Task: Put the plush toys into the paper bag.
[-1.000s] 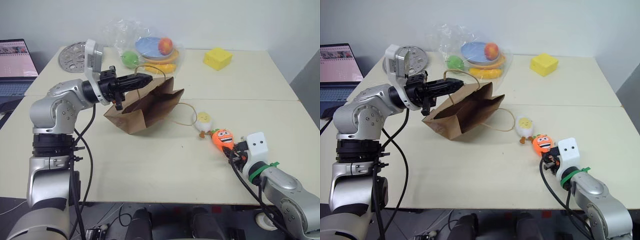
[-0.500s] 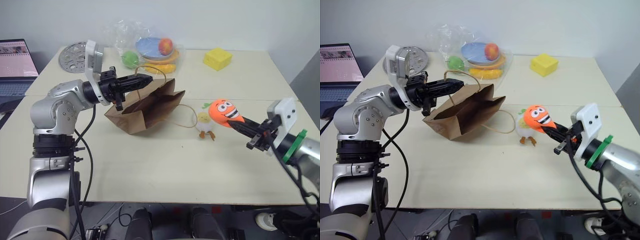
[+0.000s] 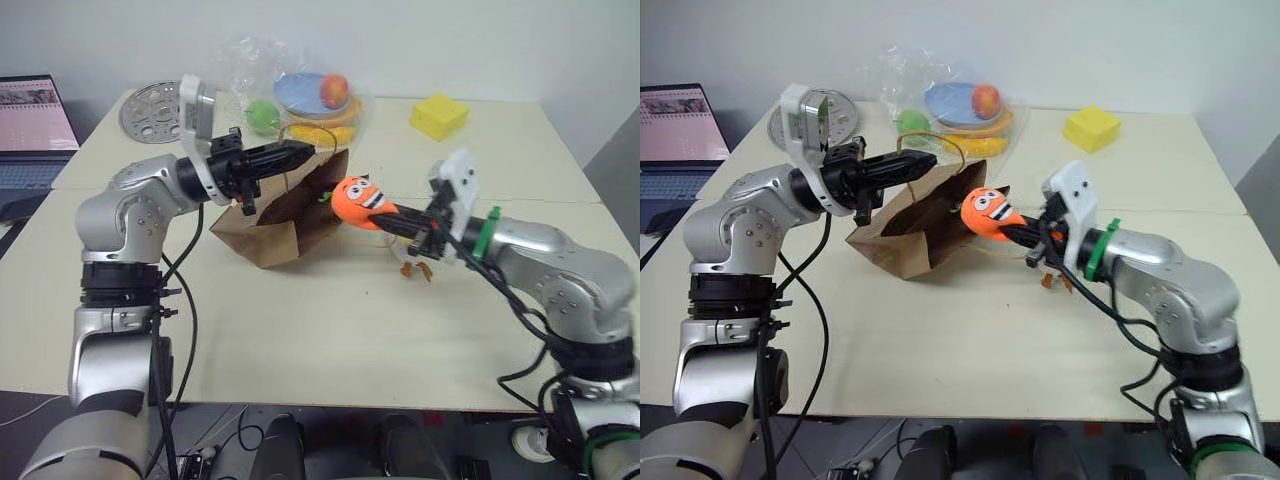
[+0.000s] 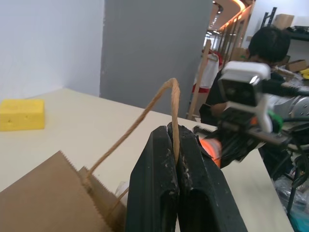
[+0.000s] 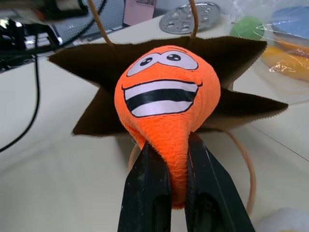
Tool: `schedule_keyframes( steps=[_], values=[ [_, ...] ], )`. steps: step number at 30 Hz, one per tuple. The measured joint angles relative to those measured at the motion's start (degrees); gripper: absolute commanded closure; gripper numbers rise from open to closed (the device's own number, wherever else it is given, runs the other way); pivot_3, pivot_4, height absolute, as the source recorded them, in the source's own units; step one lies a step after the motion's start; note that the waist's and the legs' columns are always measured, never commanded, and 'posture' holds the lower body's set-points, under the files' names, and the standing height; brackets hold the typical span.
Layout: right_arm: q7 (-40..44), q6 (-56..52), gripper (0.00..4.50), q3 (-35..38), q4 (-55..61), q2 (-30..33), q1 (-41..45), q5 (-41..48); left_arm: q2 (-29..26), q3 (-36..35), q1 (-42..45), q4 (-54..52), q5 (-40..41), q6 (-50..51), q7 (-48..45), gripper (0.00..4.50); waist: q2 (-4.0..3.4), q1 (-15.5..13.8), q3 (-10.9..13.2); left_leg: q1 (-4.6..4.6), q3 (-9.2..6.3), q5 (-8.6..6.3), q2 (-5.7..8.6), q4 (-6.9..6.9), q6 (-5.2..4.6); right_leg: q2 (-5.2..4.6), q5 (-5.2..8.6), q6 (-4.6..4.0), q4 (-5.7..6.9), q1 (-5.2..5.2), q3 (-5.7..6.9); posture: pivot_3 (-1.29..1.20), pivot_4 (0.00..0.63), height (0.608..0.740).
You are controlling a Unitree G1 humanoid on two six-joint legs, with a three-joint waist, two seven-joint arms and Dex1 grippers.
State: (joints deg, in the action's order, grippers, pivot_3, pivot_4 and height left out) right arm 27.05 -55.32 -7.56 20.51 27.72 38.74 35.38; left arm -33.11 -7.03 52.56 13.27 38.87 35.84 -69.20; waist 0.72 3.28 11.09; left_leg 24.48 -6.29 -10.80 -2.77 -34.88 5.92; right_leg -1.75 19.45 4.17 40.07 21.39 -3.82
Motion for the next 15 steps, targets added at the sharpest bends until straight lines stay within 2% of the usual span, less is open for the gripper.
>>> schedule_keyframes(
  steps=[6,15],
  values=[
    [-1.3,2.6,4.48,-5.3,-6.1,-7.1,5.7,-6.3,0.6,0.2,0.1,0.0,0.0,0.1,0.0,4.5,-0.01,0.1,0.0,0.0,0.0,0.0,0.0,0.03,0.01,0.0,0.0,0.0,0.02,0.03,0.01,0.0,0.15,0.74],
    [0.6,4.9,4.48,-10.2,-12.6,-10.5,7.7,-12.7,1.8,0.6,0.3,-0.5,0.1,0.8,-0.1,4.5,0.0,0.0,0.0,0.01,-0.03,0.0,0.0,0.01,0.01,-0.01,0.0,0.0,0.05,0.03,0.04,0.0,0.15,0.74]
  ],
)
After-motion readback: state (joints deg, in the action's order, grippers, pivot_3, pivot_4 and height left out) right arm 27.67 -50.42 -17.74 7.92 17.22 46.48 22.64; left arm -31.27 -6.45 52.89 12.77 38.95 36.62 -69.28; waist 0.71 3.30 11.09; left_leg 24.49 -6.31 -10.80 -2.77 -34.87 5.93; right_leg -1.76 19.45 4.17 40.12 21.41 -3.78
